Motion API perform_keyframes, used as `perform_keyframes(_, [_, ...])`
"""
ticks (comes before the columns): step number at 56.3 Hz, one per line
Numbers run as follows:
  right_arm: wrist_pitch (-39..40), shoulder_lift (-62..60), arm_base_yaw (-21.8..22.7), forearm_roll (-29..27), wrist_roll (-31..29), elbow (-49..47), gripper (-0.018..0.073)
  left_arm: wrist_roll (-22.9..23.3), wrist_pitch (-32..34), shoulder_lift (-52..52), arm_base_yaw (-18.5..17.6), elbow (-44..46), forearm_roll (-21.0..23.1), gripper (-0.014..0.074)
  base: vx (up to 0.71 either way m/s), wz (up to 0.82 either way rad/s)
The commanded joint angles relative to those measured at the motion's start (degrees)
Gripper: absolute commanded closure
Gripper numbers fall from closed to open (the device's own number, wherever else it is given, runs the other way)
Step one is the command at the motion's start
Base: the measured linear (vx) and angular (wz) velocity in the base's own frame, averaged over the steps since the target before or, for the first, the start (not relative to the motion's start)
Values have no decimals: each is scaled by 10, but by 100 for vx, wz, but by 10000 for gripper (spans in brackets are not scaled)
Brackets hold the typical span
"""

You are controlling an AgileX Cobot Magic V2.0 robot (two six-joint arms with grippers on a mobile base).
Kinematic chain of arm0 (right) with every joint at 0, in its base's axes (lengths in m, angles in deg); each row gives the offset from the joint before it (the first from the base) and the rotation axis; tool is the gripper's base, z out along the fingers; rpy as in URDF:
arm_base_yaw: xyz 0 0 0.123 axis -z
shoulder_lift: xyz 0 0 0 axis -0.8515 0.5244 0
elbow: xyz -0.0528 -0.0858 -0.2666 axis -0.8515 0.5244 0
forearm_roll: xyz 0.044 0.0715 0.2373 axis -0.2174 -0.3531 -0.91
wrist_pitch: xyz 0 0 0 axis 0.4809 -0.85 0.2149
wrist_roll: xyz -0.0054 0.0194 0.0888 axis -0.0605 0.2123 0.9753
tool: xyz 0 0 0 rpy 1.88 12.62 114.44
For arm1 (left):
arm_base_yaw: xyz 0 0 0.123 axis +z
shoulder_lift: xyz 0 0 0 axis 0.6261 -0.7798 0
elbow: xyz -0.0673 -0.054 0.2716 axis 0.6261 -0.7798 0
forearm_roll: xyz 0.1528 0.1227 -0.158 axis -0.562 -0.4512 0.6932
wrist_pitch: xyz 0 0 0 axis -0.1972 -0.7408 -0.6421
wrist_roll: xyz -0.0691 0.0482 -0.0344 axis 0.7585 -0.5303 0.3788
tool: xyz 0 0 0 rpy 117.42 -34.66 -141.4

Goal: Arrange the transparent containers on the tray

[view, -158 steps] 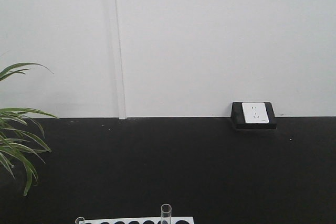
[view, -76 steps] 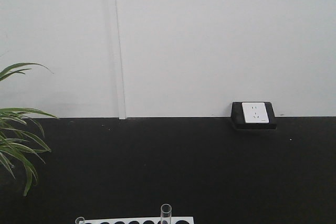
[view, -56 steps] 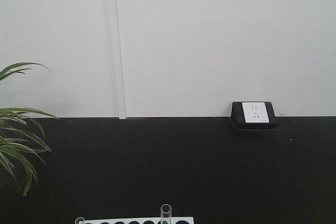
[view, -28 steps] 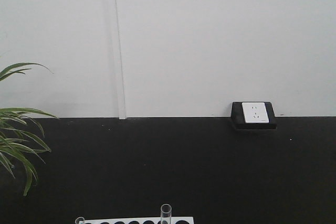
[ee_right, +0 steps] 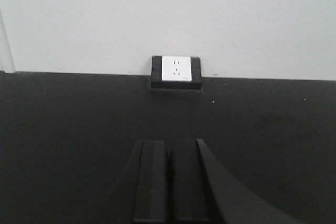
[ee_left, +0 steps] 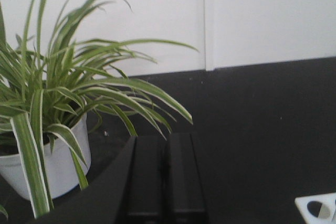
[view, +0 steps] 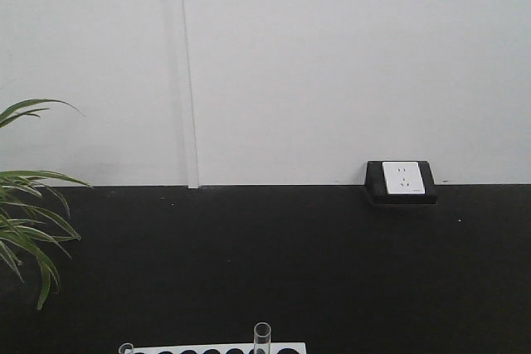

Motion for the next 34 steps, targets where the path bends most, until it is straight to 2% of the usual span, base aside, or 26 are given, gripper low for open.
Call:
perform_keyframes(1, [40, 10, 0, 8, 1, -20, 454, -1, 46, -23, -3, 18, -1, 283, 0, 0])
perform_keyframes(9, [42, 23, 0, 8, 1, -20, 368, 1, 58, -56, -3, 18, 0, 193, 0, 0])
perform_keyframes(21, [41, 51, 0, 3, 7, -18, 253, -1, 92, -115, -12, 15, 18, 185, 0, 0])
perform_keyframes(34, [44, 68, 0, 2, 7, -18, 234, 3, 211, -181, -82, -43, 18, 185, 0, 0])
